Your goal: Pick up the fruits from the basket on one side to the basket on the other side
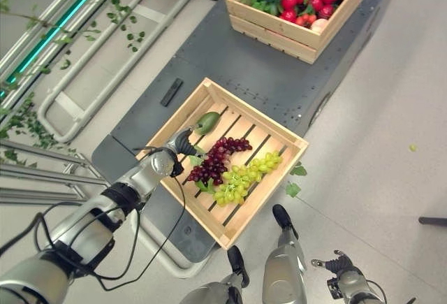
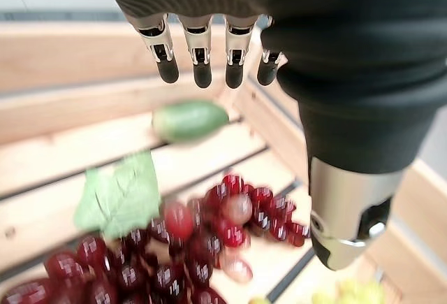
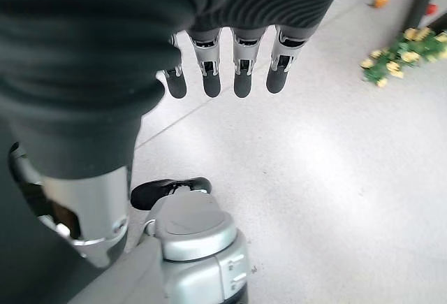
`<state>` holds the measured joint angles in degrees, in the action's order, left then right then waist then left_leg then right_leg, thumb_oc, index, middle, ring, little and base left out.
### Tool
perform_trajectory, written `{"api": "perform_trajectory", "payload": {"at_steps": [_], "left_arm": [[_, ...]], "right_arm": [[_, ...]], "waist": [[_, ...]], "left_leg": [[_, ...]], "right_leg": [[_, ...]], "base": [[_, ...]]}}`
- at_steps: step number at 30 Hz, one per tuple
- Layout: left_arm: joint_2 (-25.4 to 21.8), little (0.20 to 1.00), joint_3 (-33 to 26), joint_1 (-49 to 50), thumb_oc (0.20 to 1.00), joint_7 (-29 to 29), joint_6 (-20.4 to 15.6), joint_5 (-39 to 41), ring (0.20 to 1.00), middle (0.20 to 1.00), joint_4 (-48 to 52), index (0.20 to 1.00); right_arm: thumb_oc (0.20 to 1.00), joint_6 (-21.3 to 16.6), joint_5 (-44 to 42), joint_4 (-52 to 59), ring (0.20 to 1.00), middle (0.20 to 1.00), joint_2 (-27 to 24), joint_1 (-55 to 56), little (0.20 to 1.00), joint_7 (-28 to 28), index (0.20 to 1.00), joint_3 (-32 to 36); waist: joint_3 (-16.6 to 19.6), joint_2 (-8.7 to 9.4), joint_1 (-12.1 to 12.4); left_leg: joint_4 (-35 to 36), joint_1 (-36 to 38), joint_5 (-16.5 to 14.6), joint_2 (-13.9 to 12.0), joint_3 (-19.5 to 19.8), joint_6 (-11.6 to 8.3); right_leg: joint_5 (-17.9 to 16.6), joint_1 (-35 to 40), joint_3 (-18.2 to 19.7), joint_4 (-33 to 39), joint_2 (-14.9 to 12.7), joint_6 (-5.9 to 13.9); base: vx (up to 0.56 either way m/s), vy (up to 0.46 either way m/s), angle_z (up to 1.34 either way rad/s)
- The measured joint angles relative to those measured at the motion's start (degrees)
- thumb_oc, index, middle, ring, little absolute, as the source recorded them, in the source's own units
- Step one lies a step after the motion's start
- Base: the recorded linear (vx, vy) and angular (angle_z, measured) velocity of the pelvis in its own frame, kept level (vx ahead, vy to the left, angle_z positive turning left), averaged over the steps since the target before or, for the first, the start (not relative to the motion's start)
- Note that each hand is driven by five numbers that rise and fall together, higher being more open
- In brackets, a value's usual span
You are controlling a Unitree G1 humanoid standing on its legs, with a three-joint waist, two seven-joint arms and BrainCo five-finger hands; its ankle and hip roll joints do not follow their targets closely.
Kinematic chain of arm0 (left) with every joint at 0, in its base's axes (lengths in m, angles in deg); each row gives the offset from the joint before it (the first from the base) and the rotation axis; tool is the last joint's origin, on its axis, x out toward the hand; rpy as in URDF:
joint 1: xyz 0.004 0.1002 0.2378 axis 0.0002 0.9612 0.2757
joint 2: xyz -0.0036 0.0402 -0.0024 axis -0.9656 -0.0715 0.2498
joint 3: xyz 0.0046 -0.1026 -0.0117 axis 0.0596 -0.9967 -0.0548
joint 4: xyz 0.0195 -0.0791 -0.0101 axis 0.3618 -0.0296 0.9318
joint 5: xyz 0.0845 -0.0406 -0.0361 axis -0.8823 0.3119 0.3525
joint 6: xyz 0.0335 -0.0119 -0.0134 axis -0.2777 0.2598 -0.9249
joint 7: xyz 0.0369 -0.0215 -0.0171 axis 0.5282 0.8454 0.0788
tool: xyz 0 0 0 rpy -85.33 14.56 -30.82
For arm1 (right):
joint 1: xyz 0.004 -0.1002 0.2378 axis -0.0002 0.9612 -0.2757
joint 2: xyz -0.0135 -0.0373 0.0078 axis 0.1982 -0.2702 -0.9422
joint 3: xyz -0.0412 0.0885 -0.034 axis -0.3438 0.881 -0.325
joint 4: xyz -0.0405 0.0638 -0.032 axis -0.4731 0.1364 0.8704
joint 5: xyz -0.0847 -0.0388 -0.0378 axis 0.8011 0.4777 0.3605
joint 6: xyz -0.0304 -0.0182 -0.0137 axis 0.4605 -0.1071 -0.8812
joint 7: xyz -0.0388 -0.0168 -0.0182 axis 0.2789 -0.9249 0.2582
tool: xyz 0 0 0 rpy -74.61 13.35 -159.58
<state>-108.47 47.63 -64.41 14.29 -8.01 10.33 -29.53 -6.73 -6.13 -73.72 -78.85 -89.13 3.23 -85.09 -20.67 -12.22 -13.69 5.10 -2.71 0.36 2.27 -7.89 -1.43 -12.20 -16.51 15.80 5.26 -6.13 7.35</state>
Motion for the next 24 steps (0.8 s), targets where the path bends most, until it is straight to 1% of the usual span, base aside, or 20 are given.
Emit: {"api": "perform_trajectory", "payload": {"at_steps": [1,3,5,8,14,20,21,22,24], "left_arm": [[0.74,1.000,-0.07,0.06,1.000,0.04,-0.06,0.01,1.000,1.000,-2.23,1.000],[0.98,1.000,-0.21,0.04,1.000,0.06,0.33,0.02,1.000,1.000,-4.77,1.000],[1.05,1.000,-0.39,0.00,1.000,0.13,0.54,0.01,1.000,1.000,-5.93,1.000],[1.45,1.000,-1.44,0.00,1.000,0.18,0.91,0.02,1.000,1.000,-7.90,1.000],[1.69,1.000,-2.22,-0.08,1.000,0.67,1.11,0.07,1.000,1.000,-10.61,1.000],[1.88,1.000,-6.56,0.02,1.000,2.28,1.15,1.33,1.000,1.000,-12.31,1.000],[1.90,1.000,-6.59,0.07,1.000,2.56,1.13,1.72,1.000,1.000,-12.31,1.000],[1.99,1.000,-8.44,0.29,1.000,3.37,1.04,3.39,1.000,1.000,-12.26,1.000],[1.96,1.000,-10.28,0.46,1.000,4.19,1.07,5.00,1.000,1.000,-12.53,1.000]], "right_arm": [[1.000,-0.09,-0.03,0.02,1.000,1.000,0.15,0.05,1.000,-0.12,1.000,-0.01],[1.000,-0.17,-0.24,0.33,1.000,1.000,0.11,-0.47,1.000,-0.43,1.000,-0.01],[1.000,-0.17,-1.06,0.40,1.000,1.000,0.14,-0.48,1.000,-0.88,1.000,-0.04],[1.000,-0.21,-1.29,0.95,1.000,1.000,0.15,-0.54,1.000,-0.95,1.000,-0.09],[1.000,-0.70,-2.22,3.43,1.000,1.000,0.24,-0.70,1.000,-1.98,1.000,-0.75],[1.000,-1.51,-2.77,6.27,1.000,1.000,0.48,-0.90,1.000,-3.12,1.000,-0.77],[1.000,-1.51,-3.05,6.29,1.000,1.000,0.56,-0.89,1.000,-3.27,1.000,-0.78],[1.000,-1.62,-3.30,6.77,1.000,1.000,0.81,-0.91,1.000,-3.55,1.000,-0.78],[1.000,-1.84,-3.34,6.96,1.000,1.000,1.41,-0.99,1.000,-3.84,1.000,-0.81]], "waist": [[-0.42,0.20,-0.83],[-1.11,0.14,-1.39],[-1.15,0.19,-1.25],[-1.98,0.21,-1.29],[-2.52,0.46,-1.41],[-5.17,0.65,-2.47],[-5.21,0.70,-2.48],[-5.29,0.83,-2.51],[-5.56,1.18,-2.49]], "left_leg": [[0.00,-0.02,-0.25,0.41,-0.05,0.03],[-0.01,-0.23,-0.31,0.50,-0.20,0.07],[-0.01,-1.02,-0.32,0.45,-1.29,0.06],[-0.02,-1.13,-0.34,0.55,-1.42,0.03],[-0.01,-2.72,-0.37,0.72,-1.58,-0.02],[-0.01,-3.22,-0.39,0.79,-2.22,-0.05],[-0.01,-3.37,-0.43,0.77,-2.46,-0.10],[-0.01,-3.91,-0.47,0.72,-2.93,-0.15],[-0.02,-4.43,-0.49,0.63,-3.20,-0.19]], "right_leg": [[-0.02,-0.38,0.73,0.00,0.15,0.12],[0.05,-0.77,1.08,0.00,0.13,0.34],[-0.29,-2.00,1.35,-0.01,0.13,0.38],[-0.47,-2.28,1.75,-0.01,0.30,0.24],[-0.78,-4.19,2.52,-0.02,0.41,0.40],[-1.10,-5.01,3.23,-0.02,0.59,0.42],[-1.10,-5.26,3.39,-0.02,0.66,0.43],[-1.19,-6.00,3.81,-0.02,0.77,0.47],[-1.55,-6.76,4.04,-0.03,0.93,0.33]], "base": [[-0.02,0.027,-0.18],[-0.04,0.014,-0.16],[-0.03,-0.003,-0.18],[-0.03,-0.005,-0.07],[-0.02,-0.009,-0.06],[0.00,-0.012,-0.05],[-0.01,-0.044,-0.14],[-0.01,-0.031,-0.15],[-0.01,-0.021,-0.15]]}}
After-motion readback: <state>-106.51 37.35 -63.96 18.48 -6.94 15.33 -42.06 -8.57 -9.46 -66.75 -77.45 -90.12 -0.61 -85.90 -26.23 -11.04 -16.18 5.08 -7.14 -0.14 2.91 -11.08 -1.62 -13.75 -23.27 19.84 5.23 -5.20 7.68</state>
